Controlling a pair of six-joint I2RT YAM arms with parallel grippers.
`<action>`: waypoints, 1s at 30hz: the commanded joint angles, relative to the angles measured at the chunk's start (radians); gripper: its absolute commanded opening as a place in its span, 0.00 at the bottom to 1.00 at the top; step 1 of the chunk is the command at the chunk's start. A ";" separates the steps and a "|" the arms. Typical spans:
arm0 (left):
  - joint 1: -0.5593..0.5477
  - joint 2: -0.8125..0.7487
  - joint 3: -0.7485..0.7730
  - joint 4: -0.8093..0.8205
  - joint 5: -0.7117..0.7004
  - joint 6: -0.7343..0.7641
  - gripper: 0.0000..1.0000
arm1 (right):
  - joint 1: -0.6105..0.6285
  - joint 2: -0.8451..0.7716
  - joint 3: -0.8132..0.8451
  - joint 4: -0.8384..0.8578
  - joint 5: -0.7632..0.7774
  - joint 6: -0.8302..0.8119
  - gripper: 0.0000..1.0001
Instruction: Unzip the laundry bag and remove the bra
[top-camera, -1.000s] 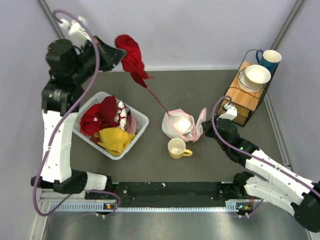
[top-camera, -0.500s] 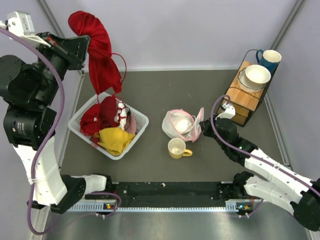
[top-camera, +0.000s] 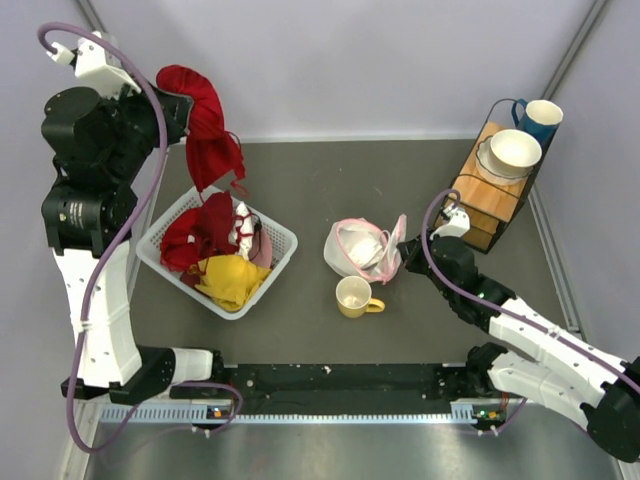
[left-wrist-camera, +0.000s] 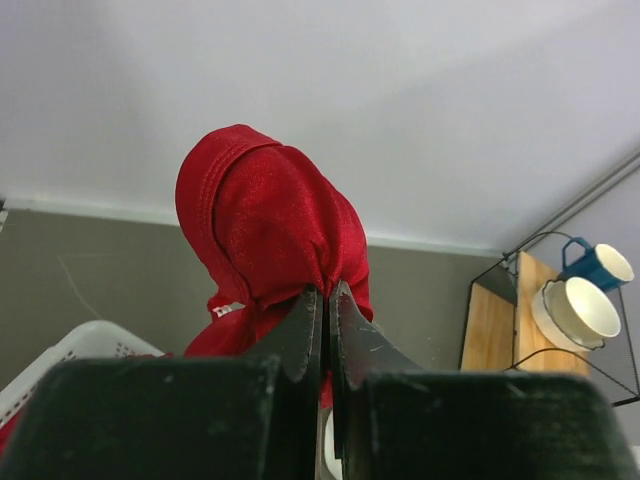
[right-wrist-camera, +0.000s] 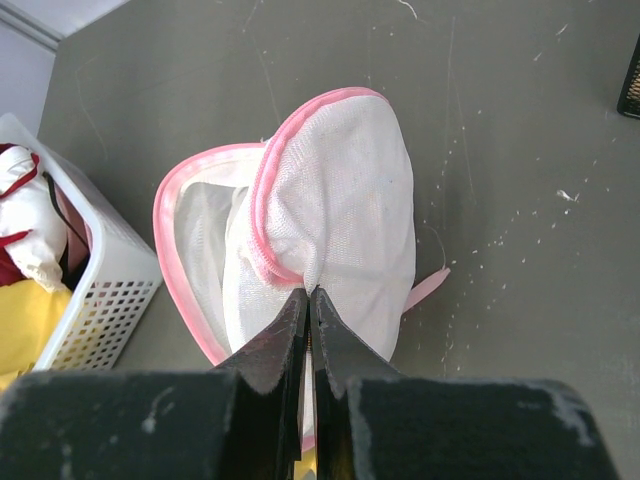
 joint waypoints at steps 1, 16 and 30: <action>0.026 -0.033 -0.019 0.042 -0.017 0.019 0.00 | -0.009 -0.019 0.013 0.043 -0.001 0.009 0.00; 0.033 -0.145 -0.435 0.010 -0.179 0.039 0.00 | -0.007 -0.050 0.017 0.017 -0.007 0.010 0.00; 0.032 -0.123 -1.005 0.243 -0.059 -0.106 0.00 | -0.007 -0.063 -0.013 0.005 -0.016 0.039 0.00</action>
